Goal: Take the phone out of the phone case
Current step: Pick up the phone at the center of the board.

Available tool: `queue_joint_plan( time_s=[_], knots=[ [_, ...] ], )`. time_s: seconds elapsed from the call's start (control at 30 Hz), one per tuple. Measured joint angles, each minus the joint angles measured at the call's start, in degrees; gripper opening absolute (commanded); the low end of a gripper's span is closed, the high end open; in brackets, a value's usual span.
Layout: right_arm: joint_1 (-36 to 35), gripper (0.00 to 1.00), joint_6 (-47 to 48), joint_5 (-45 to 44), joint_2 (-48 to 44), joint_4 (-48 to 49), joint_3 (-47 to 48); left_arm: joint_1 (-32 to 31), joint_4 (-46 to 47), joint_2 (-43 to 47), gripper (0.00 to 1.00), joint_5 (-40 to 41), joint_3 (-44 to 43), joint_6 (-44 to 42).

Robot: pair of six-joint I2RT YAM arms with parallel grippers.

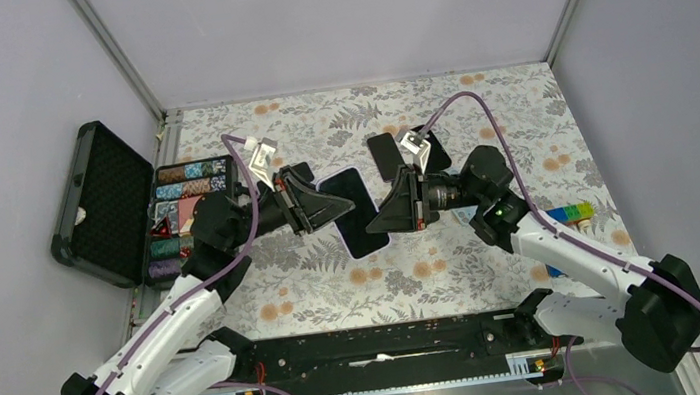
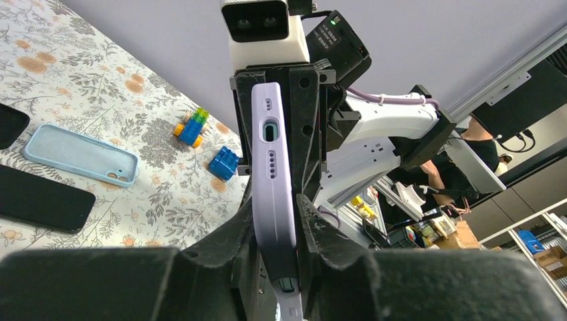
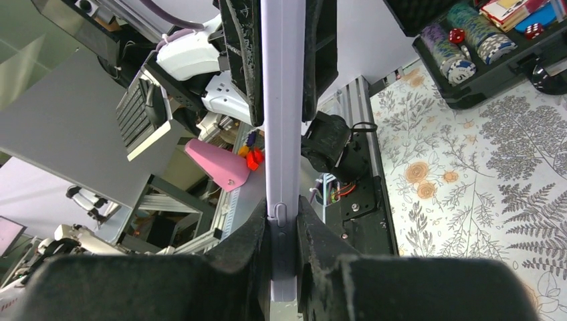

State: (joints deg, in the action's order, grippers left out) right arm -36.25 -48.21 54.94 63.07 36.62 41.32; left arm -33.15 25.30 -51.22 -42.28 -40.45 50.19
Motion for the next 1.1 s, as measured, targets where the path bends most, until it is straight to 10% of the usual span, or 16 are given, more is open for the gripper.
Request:
queue_joint_plan(
  time_s=[0.13, 0.47, 1.1],
  knots=[
    [0.3, 0.10, -1.2, 1.3, 0.7, 1.8, 0.0, 0.0, -1.0, 0.7, 0.08, 0.1, 0.0, -0.2],
    [0.8, 0.97, 2.0, -2.2, -2.4, 1.4, -1.1, 0.0, -1.0, 0.6, 0.00, 0.9, 0.1, 2.1],
    [0.9, 0.92, -5.9, -30.9, -14.1, 12.3, -16.9, 0.1, 14.8, -1.2, 0.00, 18.8, 2.0, 13.0]
  ],
)
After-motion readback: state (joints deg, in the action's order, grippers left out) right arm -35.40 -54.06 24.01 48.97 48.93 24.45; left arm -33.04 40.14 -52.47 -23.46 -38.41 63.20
